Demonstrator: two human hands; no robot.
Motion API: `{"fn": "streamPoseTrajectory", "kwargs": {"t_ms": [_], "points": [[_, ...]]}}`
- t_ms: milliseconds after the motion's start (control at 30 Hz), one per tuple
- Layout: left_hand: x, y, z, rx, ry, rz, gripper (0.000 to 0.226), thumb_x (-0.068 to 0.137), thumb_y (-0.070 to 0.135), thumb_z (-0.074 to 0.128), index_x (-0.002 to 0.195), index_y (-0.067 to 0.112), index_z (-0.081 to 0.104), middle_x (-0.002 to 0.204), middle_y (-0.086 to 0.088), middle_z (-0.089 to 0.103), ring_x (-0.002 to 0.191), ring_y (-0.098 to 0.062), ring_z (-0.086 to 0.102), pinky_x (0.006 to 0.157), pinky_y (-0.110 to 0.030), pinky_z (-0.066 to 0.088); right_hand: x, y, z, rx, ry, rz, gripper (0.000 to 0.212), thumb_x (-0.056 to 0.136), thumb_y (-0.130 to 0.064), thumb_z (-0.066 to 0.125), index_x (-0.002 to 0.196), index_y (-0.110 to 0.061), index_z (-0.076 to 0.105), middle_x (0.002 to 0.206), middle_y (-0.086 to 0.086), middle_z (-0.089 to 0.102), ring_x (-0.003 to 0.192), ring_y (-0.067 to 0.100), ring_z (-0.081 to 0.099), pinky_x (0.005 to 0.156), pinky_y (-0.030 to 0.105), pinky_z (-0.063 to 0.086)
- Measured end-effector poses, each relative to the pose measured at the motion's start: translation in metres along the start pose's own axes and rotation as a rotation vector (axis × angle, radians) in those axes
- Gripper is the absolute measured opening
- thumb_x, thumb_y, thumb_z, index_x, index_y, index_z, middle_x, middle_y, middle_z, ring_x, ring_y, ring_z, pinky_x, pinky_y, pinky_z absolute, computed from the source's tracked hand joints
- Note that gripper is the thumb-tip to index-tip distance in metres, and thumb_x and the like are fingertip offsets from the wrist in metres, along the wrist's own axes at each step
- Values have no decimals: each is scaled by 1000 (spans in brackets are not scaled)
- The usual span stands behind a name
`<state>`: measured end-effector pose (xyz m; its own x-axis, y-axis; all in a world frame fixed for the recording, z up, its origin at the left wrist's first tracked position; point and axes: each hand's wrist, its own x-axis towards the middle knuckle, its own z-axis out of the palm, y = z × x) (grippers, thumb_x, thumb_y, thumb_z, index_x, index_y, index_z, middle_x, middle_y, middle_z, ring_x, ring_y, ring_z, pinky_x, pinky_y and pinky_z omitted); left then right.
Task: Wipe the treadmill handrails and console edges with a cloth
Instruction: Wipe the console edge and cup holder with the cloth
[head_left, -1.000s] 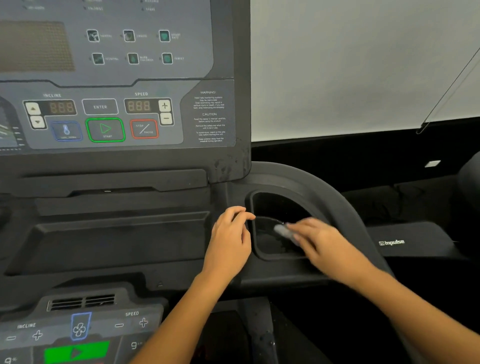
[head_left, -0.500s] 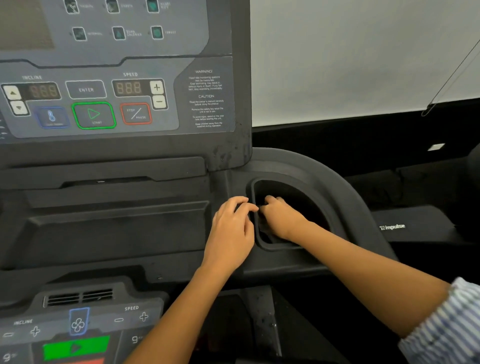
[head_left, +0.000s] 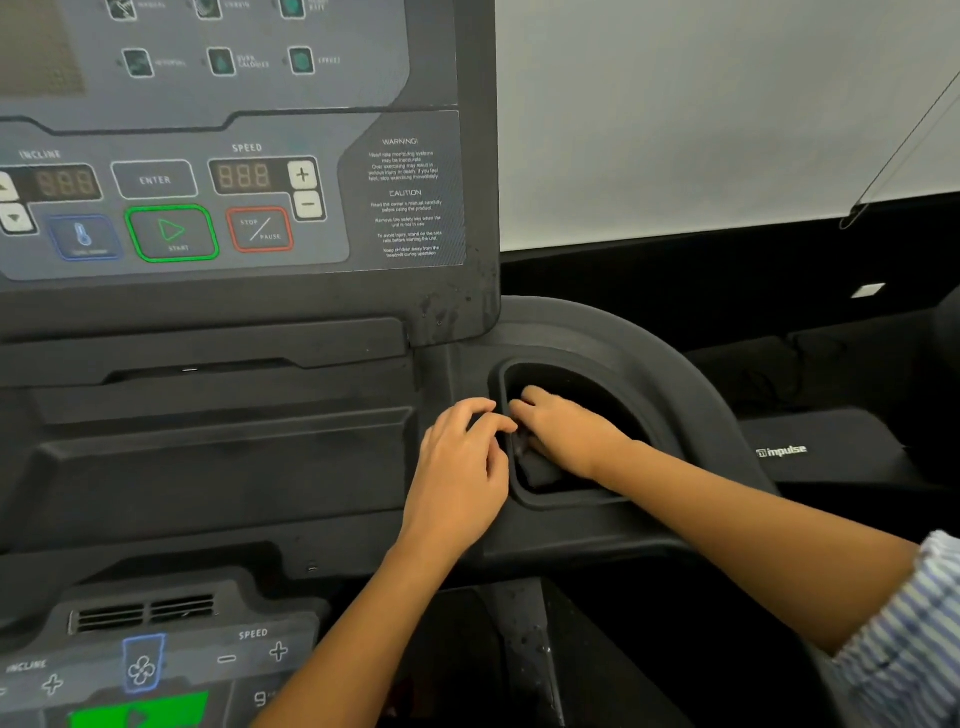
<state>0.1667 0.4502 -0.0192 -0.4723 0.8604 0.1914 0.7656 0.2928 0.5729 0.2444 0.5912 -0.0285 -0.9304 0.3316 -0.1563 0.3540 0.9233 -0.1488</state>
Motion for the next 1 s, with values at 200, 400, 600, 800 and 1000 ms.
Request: {"fn": "streamPoseTrajectory", "kwargs": {"t_ms": [200,400,600,800,1000], "points": [[0,0,0,-22,15,5,27,90,10,47,110,18,63,128,3,50,123,-11,41,105,-26,26,-9,7,1,-216,-39,-209,41,93,-10,48,134,-8,42,134,10,42,117,24,42,93,33,45],[-2,-1,-2,-4,-11,22,28,91,9,46,111,17,63,130,2,48,126,-12,38,105,-26,26,2,6,0,-438,-142,-205,48,95,-8,44,141,-5,32,145,17,35,127,29,37,102,36,40],[-4,-2,-4,-8,-26,24,27,91,9,45,111,18,62,132,2,46,128,-12,35,104,-24,24,-10,14,-6,-326,-275,-4,43,96,-13,44,138,-7,39,137,15,44,122,29,46,97,39,45],[-5,-2,-4,-17,-19,21,27,92,11,45,111,17,62,133,2,45,129,-12,34,105,-24,24,-23,23,-14,-225,-465,116,23,92,-3,48,110,-6,61,102,11,60,87,28,60,72,30,46],[-4,-1,-3,-37,-5,20,26,92,10,45,110,17,62,132,2,46,128,-11,35,104,-22,22,-23,21,-19,-1,-490,62,23,90,-4,51,108,-10,64,108,7,64,96,21,60,77,24,46]]}}
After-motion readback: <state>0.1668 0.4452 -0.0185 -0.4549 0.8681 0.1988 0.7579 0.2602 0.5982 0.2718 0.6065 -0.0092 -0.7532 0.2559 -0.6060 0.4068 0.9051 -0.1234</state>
